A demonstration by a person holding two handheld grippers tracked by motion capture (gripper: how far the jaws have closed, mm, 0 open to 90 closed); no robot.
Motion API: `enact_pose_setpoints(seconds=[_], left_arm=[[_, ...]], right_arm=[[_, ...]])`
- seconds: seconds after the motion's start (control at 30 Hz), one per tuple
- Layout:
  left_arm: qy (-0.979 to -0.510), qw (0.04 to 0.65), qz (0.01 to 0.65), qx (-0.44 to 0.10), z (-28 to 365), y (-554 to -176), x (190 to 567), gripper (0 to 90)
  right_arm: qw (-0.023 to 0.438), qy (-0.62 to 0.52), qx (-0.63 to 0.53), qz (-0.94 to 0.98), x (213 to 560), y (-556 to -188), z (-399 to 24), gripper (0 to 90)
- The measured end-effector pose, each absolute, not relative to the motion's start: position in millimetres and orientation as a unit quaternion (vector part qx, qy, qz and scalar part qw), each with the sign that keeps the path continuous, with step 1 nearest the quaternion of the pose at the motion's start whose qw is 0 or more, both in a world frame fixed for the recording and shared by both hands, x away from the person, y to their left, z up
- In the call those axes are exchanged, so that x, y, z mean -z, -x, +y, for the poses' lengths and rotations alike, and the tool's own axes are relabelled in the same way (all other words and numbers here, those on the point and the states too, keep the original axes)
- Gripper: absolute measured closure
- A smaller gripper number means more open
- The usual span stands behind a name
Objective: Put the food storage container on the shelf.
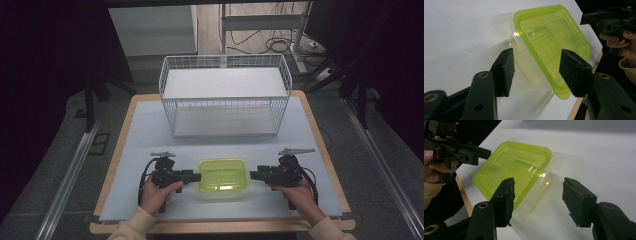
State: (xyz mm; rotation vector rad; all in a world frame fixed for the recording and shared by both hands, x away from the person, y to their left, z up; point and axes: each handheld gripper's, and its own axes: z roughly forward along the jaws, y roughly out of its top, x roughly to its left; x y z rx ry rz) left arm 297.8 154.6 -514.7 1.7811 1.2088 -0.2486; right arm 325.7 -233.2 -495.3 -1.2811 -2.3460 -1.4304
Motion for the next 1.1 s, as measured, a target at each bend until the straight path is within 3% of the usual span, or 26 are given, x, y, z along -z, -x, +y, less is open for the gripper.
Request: enact_pose_setpoints(seconds=[0.33, 0.5, 0.6, 1.1], left_arm=[[-0.724, 0.464, 0.496, 0.125, 152, -302, 520, 52.5], [-0.724, 0.464, 0.494, 0.132, 149, -303, 521, 58.4], [-0.725, 0.458, 0.498, 0.129, 148, -303, 522, 64.5], [-0.706, 0.470, 0.506, 0.158, 147, -303, 527, 71.5]], right_arm=[[0.096, 0.436, 0.457, -0.770, 505, -336, -220, 51.8], [0.123, 0.437, 0.450, -0.769, 511, -340, -213, 59.6], [0.127, 0.439, 0.450, -0.768, 511, -340, -212, 62.1], [0.141, 0.451, 0.446, -0.760, 513, -341, -210, 72.1]])
